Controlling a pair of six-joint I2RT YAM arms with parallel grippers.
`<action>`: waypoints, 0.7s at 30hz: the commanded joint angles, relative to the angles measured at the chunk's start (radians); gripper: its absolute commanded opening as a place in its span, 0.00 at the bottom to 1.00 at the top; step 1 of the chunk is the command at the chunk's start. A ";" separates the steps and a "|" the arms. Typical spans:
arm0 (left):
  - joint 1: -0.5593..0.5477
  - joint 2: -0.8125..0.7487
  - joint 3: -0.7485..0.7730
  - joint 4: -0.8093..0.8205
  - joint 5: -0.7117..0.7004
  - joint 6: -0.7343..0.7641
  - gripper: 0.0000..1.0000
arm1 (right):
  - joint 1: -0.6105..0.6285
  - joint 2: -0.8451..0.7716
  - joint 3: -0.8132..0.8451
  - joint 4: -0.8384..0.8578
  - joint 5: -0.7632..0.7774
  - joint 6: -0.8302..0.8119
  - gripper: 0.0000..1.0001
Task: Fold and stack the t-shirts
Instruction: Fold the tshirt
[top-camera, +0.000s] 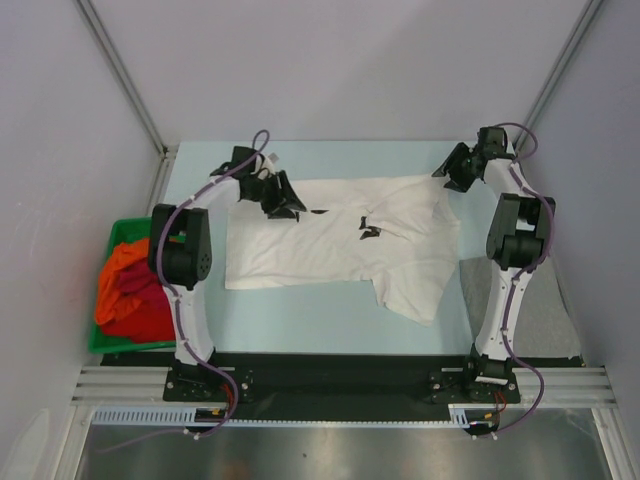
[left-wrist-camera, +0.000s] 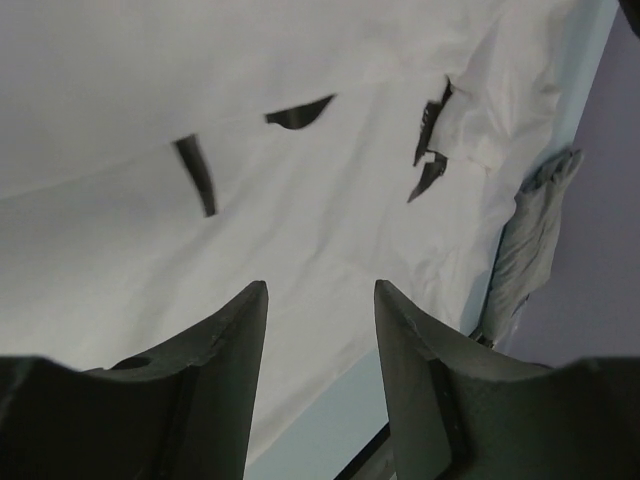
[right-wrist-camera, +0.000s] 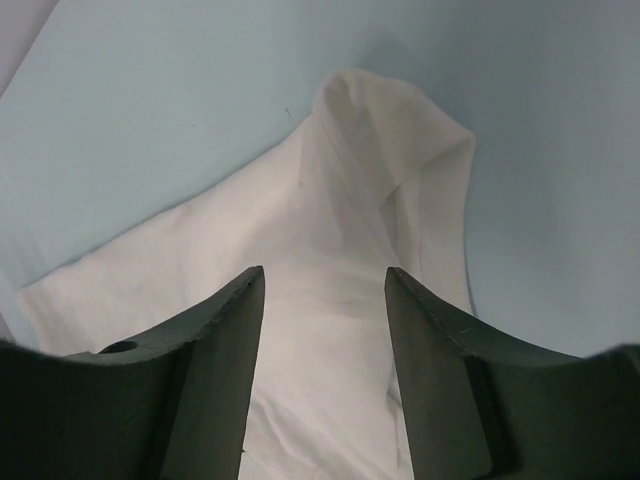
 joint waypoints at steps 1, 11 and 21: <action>-0.100 0.013 0.043 0.036 0.048 0.022 0.53 | -0.001 -0.067 0.014 -0.119 0.029 0.047 0.57; -0.279 0.115 0.036 0.318 0.054 -0.245 0.55 | 0.068 -0.446 -0.463 -0.098 -0.085 0.116 0.61; -0.368 0.227 0.077 0.435 -0.018 -0.413 0.57 | 0.035 -0.522 -0.681 -0.018 -0.182 0.065 0.50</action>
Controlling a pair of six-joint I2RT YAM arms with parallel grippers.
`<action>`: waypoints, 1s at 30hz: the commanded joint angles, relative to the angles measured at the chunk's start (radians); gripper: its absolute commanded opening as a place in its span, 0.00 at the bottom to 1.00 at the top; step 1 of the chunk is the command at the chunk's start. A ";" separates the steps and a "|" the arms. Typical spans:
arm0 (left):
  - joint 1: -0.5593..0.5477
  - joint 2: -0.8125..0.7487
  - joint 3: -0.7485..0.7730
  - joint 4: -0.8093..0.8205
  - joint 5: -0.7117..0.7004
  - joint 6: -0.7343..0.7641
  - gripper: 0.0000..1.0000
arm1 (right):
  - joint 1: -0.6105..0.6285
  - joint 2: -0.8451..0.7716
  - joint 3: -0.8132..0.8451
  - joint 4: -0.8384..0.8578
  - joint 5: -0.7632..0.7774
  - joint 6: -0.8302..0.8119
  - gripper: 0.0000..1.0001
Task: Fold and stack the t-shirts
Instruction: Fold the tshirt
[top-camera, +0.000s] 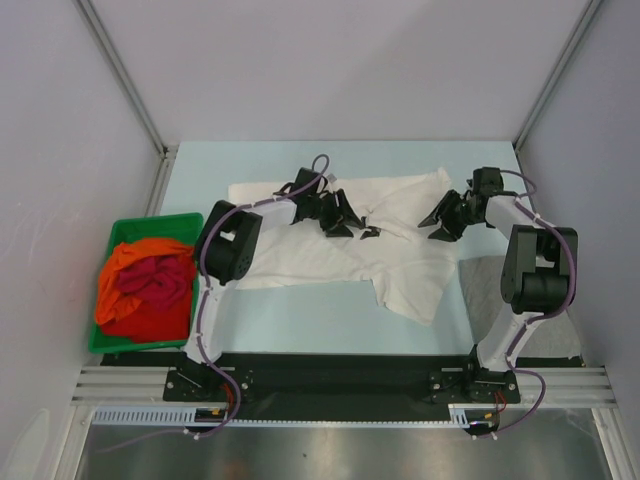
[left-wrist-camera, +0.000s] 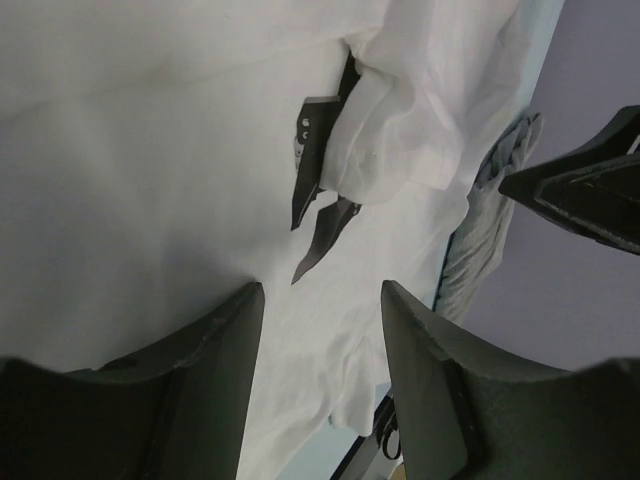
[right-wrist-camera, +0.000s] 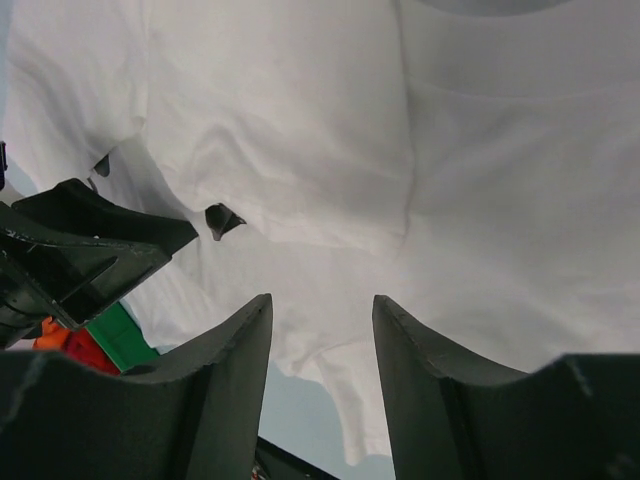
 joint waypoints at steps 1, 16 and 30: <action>-0.034 0.024 0.040 0.128 -0.032 -0.103 0.57 | -0.030 -0.021 -0.014 0.053 -0.054 -0.026 0.51; -0.048 0.135 0.101 0.179 -0.084 -0.248 0.53 | -0.033 0.093 -0.039 0.111 -0.065 -0.006 0.53; -0.048 0.124 0.149 0.139 -0.100 -0.211 0.39 | -0.030 0.169 -0.021 0.176 -0.097 0.026 0.49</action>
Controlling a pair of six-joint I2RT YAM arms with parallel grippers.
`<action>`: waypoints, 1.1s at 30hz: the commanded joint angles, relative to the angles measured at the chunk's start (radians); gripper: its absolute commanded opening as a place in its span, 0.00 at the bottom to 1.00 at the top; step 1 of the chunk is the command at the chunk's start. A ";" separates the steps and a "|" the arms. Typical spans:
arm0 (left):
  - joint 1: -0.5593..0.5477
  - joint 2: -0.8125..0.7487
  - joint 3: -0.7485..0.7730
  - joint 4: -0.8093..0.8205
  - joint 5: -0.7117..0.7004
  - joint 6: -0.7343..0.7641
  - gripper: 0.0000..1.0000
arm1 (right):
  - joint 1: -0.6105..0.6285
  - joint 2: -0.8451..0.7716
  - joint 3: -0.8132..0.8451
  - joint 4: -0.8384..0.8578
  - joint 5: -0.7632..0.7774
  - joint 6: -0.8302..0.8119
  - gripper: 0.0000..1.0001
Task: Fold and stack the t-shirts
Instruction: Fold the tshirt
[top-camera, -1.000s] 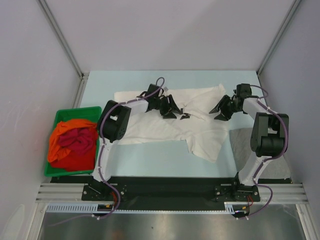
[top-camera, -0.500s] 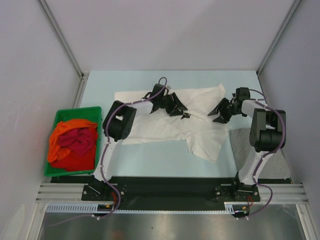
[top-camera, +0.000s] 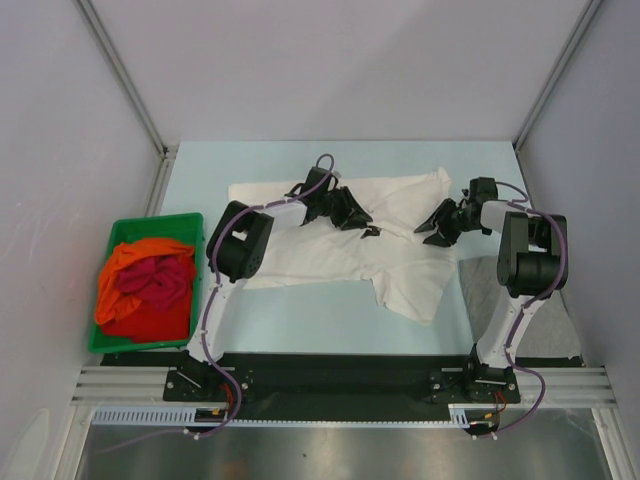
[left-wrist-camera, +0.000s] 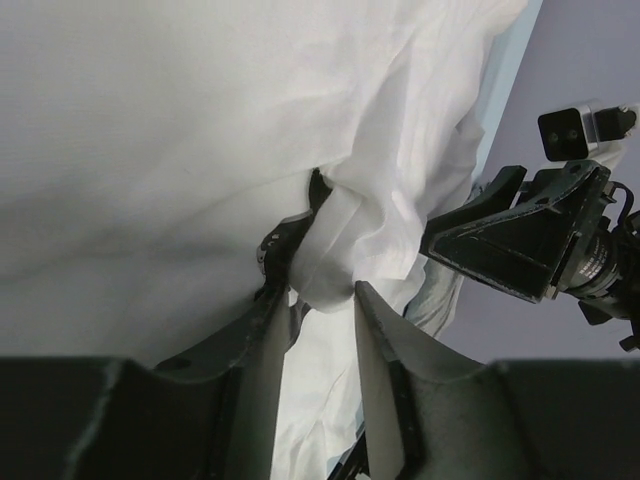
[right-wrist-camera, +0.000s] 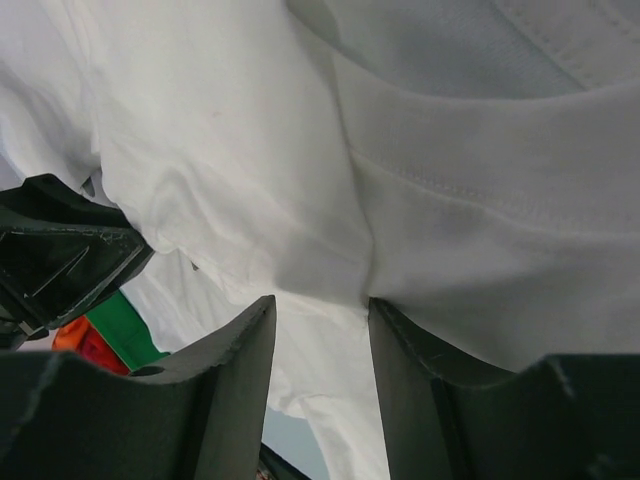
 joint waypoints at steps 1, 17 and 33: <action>-0.004 0.012 0.050 -0.005 -0.027 0.020 0.36 | 0.004 0.034 0.024 0.035 -0.013 0.019 0.48; -0.009 -0.033 0.113 -0.177 -0.062 0.135 0.08 | -0.034 -0.132 -0.004 -0.073 -0.042 0.057 0.00; -0.003 -0.060 0.130 -0.311 -0.063 0.250 0.30 | -0.036 -0.182 -0.148 -0.048 0.014 0.100 0.17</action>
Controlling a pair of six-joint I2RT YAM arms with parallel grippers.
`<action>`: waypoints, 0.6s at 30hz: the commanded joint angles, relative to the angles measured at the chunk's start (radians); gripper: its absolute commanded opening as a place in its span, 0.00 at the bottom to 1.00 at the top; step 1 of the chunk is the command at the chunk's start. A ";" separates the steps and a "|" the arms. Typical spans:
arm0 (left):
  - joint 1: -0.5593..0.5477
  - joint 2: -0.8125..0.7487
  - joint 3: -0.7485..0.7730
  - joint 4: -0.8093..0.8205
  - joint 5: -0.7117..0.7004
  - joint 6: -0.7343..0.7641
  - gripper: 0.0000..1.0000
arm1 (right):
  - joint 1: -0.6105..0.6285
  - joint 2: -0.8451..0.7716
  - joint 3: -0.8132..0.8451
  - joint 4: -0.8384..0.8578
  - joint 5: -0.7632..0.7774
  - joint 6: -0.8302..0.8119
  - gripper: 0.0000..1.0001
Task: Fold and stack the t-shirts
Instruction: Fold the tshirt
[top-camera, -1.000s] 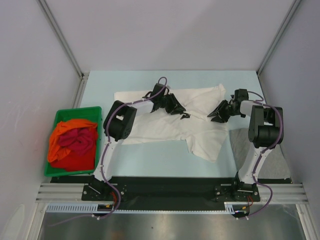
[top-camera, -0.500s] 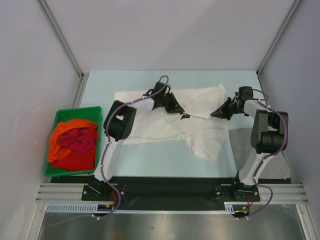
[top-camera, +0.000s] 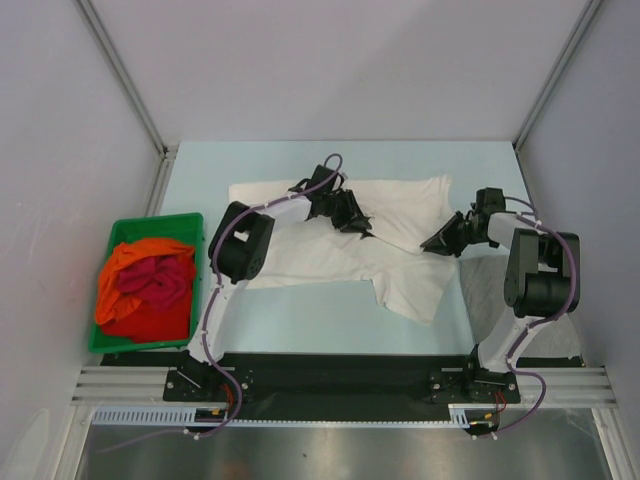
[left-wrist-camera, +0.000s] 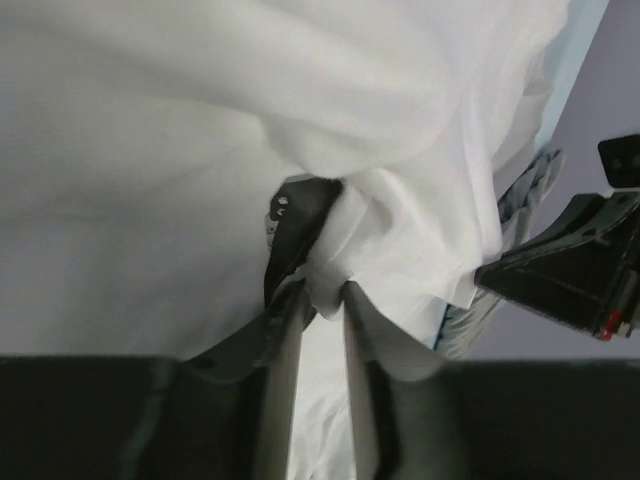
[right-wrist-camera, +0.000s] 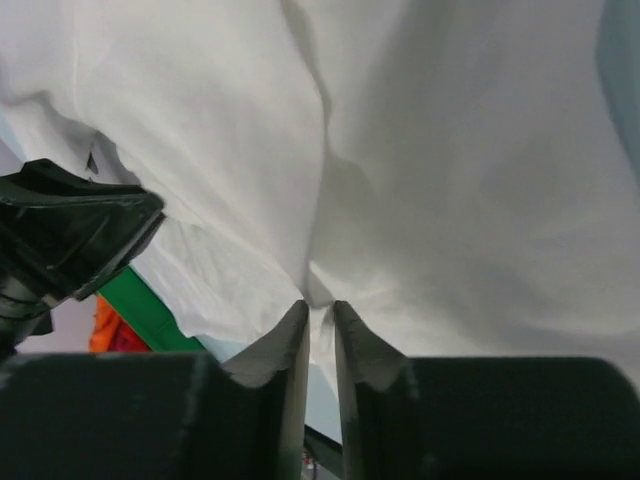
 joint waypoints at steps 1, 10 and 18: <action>0.019 -0.079 0.047 -0.101 -0.024 0.124 0.35 | -0.008 -0.014 0.063 -0.029 0.071 -0.029 0.24; 0.137 -0.310 -0.023 -0.329 -0.091 0.523 0.59 | -0.017 0.212 0.529 -0.112 0.266 -0.235 0.75; 0.424 -0.318 -0.050 -0.360 -0.154 0.520 0.56 | -0.028 0.565 1.025 -0.152 0.245 -0.244 0.73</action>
